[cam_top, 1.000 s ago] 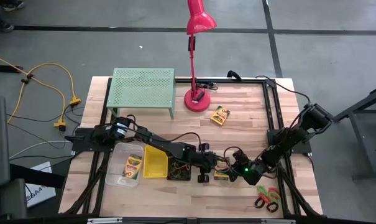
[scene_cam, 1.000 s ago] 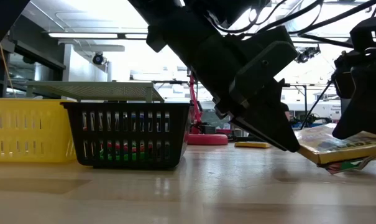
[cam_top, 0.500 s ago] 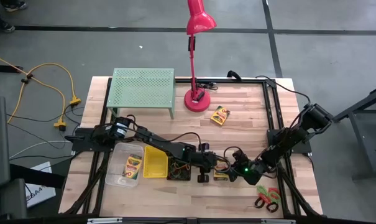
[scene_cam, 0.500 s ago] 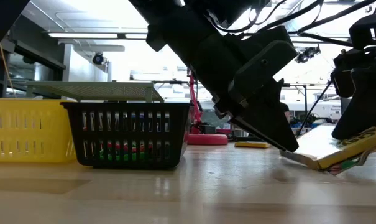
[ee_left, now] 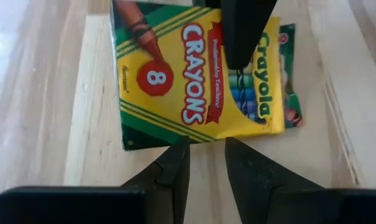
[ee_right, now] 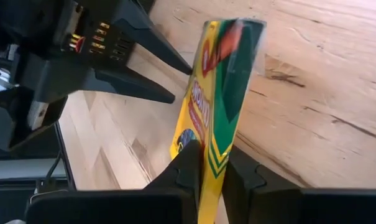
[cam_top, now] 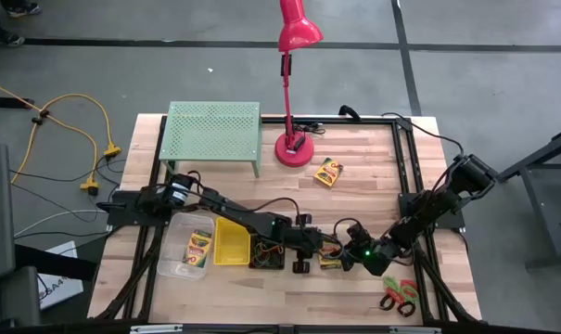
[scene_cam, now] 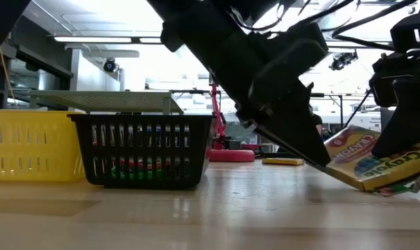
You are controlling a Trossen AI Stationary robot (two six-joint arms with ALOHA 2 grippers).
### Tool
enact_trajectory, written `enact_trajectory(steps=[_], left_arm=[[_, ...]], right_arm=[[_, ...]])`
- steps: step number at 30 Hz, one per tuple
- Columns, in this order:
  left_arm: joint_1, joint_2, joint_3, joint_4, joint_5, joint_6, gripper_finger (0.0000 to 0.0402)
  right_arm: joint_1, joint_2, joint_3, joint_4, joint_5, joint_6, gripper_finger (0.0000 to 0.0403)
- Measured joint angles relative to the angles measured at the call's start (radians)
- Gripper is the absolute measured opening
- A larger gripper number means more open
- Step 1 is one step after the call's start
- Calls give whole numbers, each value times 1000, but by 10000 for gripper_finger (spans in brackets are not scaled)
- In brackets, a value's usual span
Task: Pick & Place Office Desk Supplies
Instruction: Put the crayon box into the transparent bin
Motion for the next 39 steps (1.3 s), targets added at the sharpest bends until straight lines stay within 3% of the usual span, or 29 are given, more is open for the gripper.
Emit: enact_trajectory(steps=[8,16,30,39], left_arm=[[0,-105,1,-78,-92,89,99],[-36,-202,0,-164,-205,197,99],[-165,-224,0,-182,-662,423,99],[-171,-223,-2,-108,-700,561,99]], right_arm=[[0,-25,1,71,-4,-37,30],[1,-155,0,88,-7,-37,30],[0,-330,1,96,26,-82,30],[0,-331,1,185,26,-111,30]])
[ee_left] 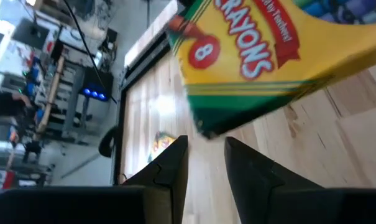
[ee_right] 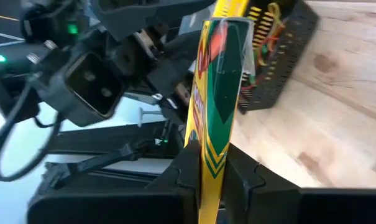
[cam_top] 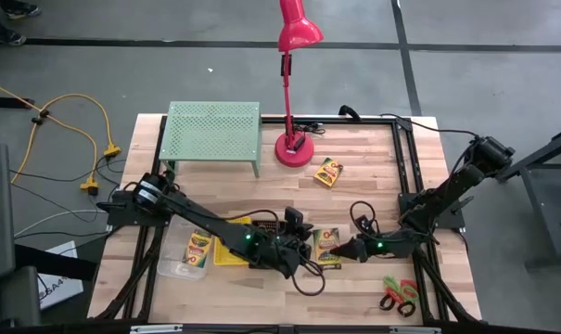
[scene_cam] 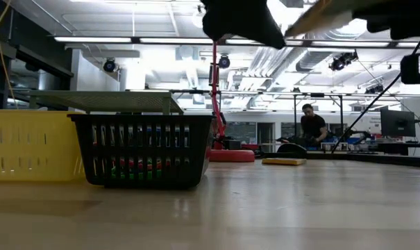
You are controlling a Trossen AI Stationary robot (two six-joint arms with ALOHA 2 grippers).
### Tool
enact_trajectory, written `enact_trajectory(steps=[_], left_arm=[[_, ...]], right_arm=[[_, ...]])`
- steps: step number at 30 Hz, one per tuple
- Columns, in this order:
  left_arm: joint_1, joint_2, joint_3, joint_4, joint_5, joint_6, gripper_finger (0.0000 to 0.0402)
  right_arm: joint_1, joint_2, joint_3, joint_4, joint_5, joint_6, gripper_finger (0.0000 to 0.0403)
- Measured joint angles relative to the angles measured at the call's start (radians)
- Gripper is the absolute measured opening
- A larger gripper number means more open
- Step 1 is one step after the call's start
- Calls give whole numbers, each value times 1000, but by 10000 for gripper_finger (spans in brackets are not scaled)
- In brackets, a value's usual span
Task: Pick & Place Office Desk Supplies
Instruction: Put the crayon box into the transparent bin
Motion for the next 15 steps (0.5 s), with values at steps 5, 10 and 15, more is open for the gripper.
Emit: enact_trajectory(steps=[5,10,15], left_arm=[[-18,0,0,74,-17,124,99],[-43,0,0,138,-79,233,99],[-48,0,0,151,-85,250,99]], right_arm=[[1,0,0,75,-7,-28,30],[10,0,0,106,-11,-29,30],[15,-1,0,140,-11,-47,30]])
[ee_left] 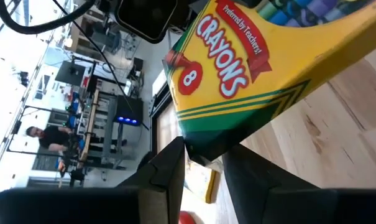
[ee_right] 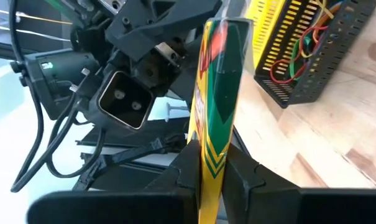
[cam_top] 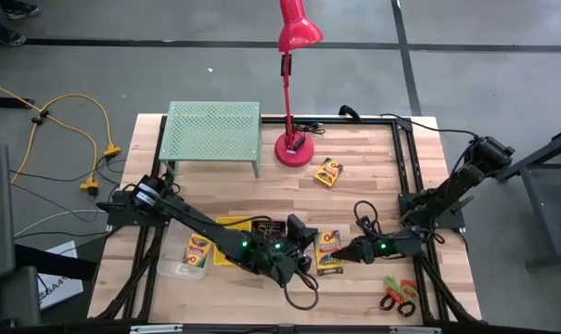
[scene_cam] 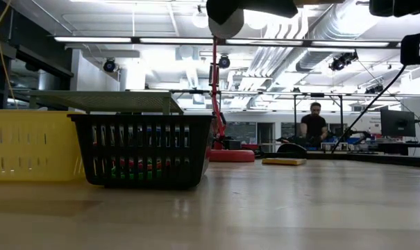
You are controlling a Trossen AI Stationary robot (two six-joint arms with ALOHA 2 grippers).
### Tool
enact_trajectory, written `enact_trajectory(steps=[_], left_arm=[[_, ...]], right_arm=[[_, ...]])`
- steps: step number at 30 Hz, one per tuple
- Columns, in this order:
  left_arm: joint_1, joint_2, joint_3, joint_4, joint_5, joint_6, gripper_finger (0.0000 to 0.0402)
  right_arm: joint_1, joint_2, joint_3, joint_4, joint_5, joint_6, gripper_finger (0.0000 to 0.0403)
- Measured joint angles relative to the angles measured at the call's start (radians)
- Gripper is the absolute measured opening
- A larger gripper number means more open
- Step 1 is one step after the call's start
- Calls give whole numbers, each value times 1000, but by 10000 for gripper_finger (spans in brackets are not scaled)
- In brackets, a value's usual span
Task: Pick & Place Office Desk Supplies
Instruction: Put the crayon box into the transparent bin
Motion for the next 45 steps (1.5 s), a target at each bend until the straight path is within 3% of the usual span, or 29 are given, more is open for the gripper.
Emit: enact_trajectory(steps=[13,26,45], left_arm=[[-14,1,0,201,-53,240,97],[-31,1,-7,271,-56,422,56],[-26,1,-7,281,-49,493,55]], right_arm=[[0,0,0,130,-18,1,29],[1,0,0,153,-49,1,28],[1,0,0,161,-45,1,29]])
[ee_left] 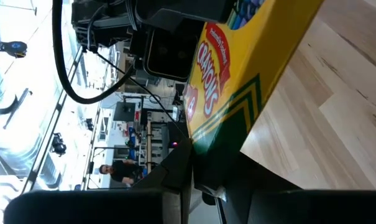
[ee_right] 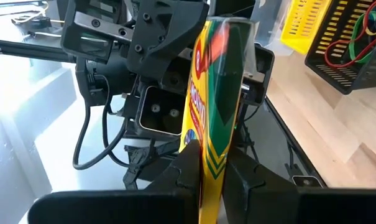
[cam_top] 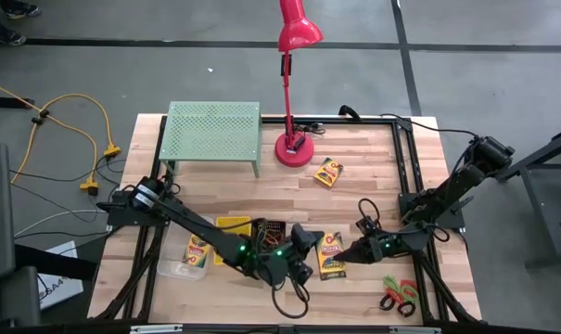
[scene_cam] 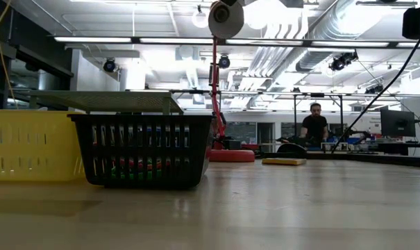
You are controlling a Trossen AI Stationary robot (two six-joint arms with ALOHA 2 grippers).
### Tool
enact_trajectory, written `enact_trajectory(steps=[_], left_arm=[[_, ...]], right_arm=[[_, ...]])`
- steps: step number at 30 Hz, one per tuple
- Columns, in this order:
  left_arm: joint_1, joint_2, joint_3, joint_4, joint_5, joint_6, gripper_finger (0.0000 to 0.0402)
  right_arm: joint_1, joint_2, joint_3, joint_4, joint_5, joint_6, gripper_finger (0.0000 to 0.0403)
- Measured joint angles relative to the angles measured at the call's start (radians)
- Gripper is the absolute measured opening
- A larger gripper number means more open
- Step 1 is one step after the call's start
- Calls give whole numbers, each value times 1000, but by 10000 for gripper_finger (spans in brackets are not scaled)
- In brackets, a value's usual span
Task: Pick & Place Office Desk Supplies
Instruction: Put the crayon box into the transparent bin
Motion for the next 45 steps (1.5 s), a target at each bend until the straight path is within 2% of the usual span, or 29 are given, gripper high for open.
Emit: enact_trajectory(steps=[11,21,28,37,45], left_arm=[[1,0,0,-2,1,7,58],[12,1,0,-9,28,-8,136],[0,1,0,-8,69,4,143],[-14,1,0,-8,72,27,127],[-14,1,0,-7,67,49,52]], right_arm=[[-1,0,0,0,1,0,29],[-3,1,0,-18,10,0,29],[-3,1,0,-17,5,0,29],[-3,1,0,-16,0,0,29],[-3,1,0,-16,-3,1,29]])
